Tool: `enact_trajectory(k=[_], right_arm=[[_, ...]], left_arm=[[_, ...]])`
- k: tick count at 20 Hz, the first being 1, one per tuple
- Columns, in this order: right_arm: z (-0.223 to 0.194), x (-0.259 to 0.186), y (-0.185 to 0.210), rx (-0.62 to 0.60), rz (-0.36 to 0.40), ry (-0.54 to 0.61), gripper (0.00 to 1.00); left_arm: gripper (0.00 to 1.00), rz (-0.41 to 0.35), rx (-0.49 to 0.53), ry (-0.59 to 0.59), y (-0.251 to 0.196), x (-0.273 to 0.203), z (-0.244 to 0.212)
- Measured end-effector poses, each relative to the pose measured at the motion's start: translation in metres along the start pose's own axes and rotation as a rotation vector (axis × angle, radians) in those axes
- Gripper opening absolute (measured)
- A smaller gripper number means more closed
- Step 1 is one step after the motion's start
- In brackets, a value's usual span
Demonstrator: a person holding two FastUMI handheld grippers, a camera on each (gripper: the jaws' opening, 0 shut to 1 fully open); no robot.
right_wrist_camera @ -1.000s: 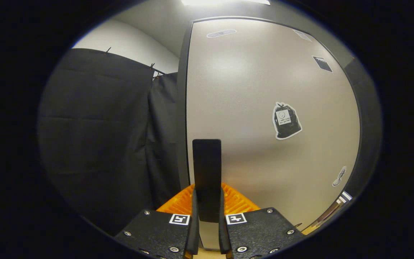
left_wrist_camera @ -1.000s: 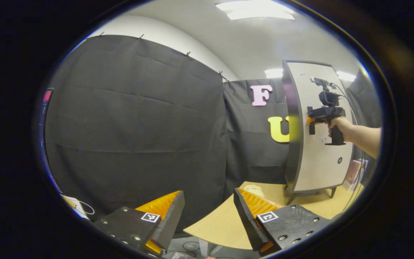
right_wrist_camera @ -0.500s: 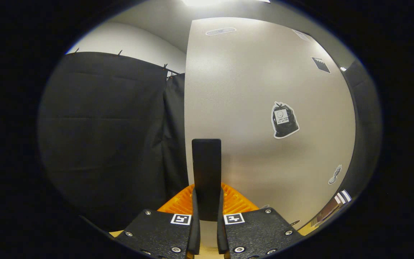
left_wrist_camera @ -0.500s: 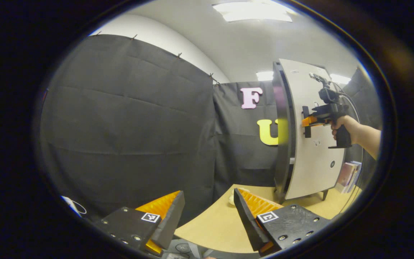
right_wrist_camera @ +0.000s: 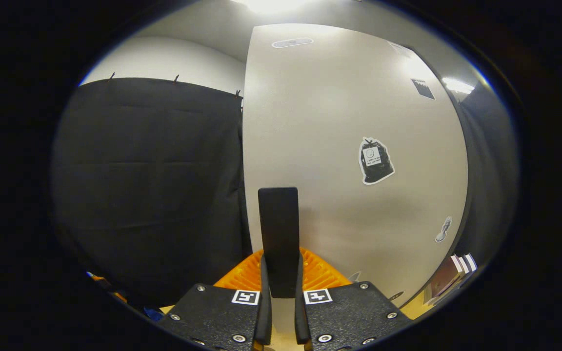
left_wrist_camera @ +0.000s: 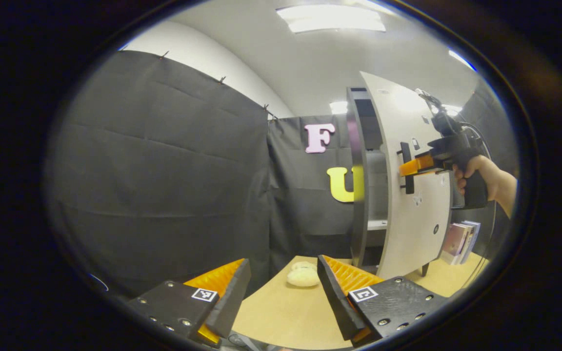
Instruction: Open the cabinet door with the right hand, grasp the bottle in the cabinet with the left hand and place it on the coaster, then close the cabinet door with the right hand.
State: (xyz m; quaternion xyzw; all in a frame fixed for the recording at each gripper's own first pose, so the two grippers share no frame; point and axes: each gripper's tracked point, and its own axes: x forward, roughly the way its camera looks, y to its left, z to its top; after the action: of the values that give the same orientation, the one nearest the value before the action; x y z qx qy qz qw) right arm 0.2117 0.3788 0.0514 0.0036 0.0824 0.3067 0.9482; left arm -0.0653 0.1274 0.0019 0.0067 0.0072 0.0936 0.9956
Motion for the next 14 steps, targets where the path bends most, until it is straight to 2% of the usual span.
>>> enact_trajectory(k=[6,9,11,12,14], right_arm=[[-0.002,0.002,0.002,-0.001,0.049,0.009,0.19],[0.001,0.002,-0.001,0.002,0.067,0.003,0.17],[0.002,0.001,-0.002,0.003,0.072,0.004,0.17],[0.002,0.0,-0.002,0.002,0.071,0.003,0.17],[0.003,-0.002,-0.003,0.0,0.07,0.001,0.17]], left_arm=[[0.79,-0.048,0.004,-0.012,-0.035,0.005,0.004],[0.79,-0.078,0.002,-0.016,-0.052,0.007,0.008],[0.82,-0.099,0.002,-0.016,-0.065,0.011,0.007],[0.79,-0.11,0.004,-0.017,-0.072,0.011,0.007],[0.79,-0.131,0.003,-0.022,-0.085,0.01,0.009]])
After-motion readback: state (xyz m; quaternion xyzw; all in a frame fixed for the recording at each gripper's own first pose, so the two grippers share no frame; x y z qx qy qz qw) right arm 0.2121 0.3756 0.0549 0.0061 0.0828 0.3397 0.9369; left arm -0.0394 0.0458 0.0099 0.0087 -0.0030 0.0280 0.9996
